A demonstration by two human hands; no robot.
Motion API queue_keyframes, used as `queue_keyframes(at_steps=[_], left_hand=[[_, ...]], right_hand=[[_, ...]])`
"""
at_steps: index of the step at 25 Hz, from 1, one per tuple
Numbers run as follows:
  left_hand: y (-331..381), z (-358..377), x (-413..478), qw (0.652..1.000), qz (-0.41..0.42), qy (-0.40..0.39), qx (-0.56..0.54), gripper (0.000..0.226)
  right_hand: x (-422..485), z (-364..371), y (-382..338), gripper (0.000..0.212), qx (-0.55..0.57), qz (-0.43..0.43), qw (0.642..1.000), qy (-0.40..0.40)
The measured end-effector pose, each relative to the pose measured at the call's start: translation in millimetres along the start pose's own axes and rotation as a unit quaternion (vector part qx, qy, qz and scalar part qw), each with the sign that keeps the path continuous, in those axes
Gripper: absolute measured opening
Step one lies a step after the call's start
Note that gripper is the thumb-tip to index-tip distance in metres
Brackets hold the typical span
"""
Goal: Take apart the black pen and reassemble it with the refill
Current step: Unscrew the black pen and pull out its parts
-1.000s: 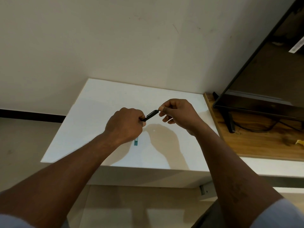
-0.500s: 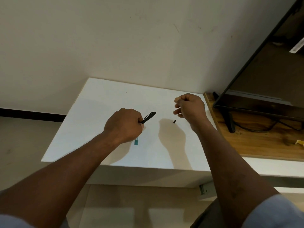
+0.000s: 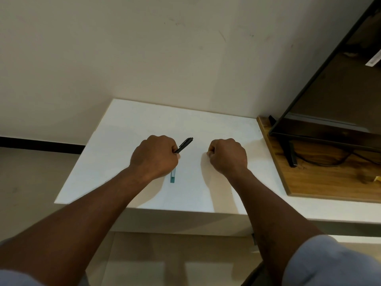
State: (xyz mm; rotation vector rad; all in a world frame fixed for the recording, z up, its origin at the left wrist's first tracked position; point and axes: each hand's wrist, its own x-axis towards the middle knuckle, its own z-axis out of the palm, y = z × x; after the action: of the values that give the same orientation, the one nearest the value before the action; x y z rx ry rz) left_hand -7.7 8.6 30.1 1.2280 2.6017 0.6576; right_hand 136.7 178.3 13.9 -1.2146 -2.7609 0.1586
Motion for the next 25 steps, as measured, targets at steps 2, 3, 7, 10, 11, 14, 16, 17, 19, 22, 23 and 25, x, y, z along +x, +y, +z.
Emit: queue_keyframes(at_steps=[2, 3, 7, 10, 11, 14, 16, 17, 19, 22, 23, 25], left_hand=[[-2, -2, 1, 1.000, -0.003, 0.002, 0.001, 0.012], [-3, -3, 1, 1.000, -0.004, 0.004, -0.001, 0.012], [-1, -3, 2, 1.000, -0.005, 0.007, -0.007, 0.012], [0, -3, 3, 1.000, -0.006, 0.009, -0.007, 0.013], [0, -3, 3, 1.000, -0.006, 0.008, -0.008, 0.014], [2, -3, 2, 1.000, -0.006, 0.003, -0.006, 0.016], [4, -4, 1, 1.000, -0.005, 0.002, -0.002, 0.018], [5, -5, 0, 1.000, -0.005, 0.002, -0.005, 0.019], [8, -6, -2, 1.000, -0.005, -0.003, -0.020, 0.021], [11, -5, -4, 0.999, 0.001, -0.019, -0.039, 0.023], [11, -5, -4, 0.999, 0.003, -0.023, -0.047, 0.022], [12, -5, -5, 0.996, 0.006, -0.038, -0.077, 0.022]], right_hand=[[1, 2, -1, 0.013, -0.012, 0.002, 1.000, -0.007], [1, 2, -1, 0.010, -0.008, 0.005, 1.000, -0.014], [5, -8, 3, 0.007, 0.063, 0.022, 0.998, 0.004], [13, -26, 9, 0.007, 0.184, 0.058, 0.980, 0.057], [14, -31, 11, 0.009, 0.218, 0.069, 0.971, 0.063], [12, -37, 14, 0.016, 0.229, 0.068, 0.970, 0.048], [9, -37, 12, 0.017, 0.234, 0.054, 0.970, 0.021], [8, -39, 10, 0.017, 0.251, 0.046, 0.967, 0.003], [5, -42, 3, 0.017, 0.316, 0.037, 0.946, -0.054], [1, -43, -9, 0.021, 0.371, 0.008, 0.918, -0.137], [0, -42, -14, 0.023, 0.378, 0.000, 0.913, -0.154], [-2, -41, -20, 0.028, 0.405, -0.003, 0.896, -0.181]])
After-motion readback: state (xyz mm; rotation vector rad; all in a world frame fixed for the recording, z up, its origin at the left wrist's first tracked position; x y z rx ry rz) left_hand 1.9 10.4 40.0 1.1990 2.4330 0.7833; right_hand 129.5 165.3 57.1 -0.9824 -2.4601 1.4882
